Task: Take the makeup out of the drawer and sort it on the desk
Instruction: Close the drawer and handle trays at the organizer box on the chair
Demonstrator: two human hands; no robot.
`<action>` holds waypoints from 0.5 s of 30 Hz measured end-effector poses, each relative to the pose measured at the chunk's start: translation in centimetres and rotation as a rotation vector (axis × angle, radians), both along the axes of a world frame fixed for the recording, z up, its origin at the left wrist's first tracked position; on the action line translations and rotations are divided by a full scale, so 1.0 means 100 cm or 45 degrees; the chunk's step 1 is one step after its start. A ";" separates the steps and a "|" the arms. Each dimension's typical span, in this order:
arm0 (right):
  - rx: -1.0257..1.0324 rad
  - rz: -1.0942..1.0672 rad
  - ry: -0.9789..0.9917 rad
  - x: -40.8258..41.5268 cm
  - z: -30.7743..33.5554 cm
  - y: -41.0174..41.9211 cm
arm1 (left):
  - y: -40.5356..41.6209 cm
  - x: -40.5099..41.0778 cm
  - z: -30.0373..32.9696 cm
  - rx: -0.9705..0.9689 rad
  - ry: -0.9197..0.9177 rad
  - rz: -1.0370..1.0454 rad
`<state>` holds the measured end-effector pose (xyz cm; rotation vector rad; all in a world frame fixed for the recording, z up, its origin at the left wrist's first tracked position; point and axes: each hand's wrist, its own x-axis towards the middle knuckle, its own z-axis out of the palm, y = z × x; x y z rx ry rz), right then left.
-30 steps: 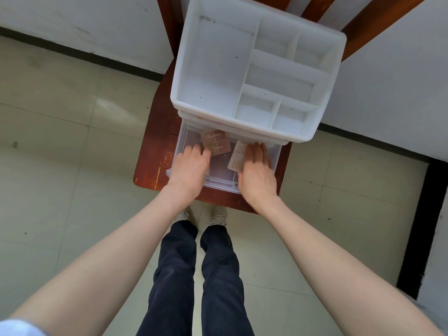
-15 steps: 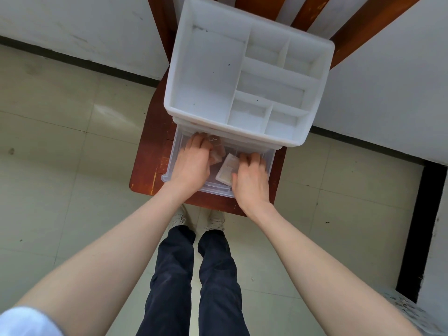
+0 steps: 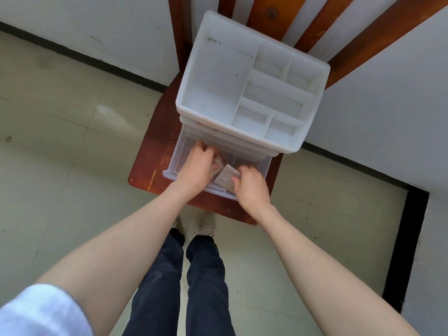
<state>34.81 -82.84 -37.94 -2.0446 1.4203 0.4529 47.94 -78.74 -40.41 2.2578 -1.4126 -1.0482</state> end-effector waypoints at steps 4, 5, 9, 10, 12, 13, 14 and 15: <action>-0.009 0.033 -0.055 -0.008 0.009 0.006 | 0.011 -0.006 0.002 0.074 0.196 0.236; -0.022 0.036 -0.058 -0.010 0.012 0.007 | 0.015 -0.007 0.004 0.088 0.236 0.351; -0.079 0.062 -0.082 -0.013 0.031 0.006 | 0.035 -0.008 0.022 -0.058 0.438 0.883; -0.110 0.088 -0.094 -0.013 0.036 0.006 | 0.041 -0.009 0.027 -0.095 0.552 1.070; -0.243 0.183 -0.130 -0.011 0.049 0.006 | 0.055 -0.011 0.030 -0.172 0.817 1.450; -0.339 0.238 -0.159 -0.009 0.055 0.005 | 0.060 -0.012 0.031 -0.207 0.942 1.617; -0.431 0.289 -0.190 -0.008 0.062 0.005 | 0.066 -0.013 0.031 -0.224 1.045 1.758; -0.509 0.336 -0.220 -0.007 0.067 0.005 | 0.070 -0.014 0.031 -0.216 1.145 1.884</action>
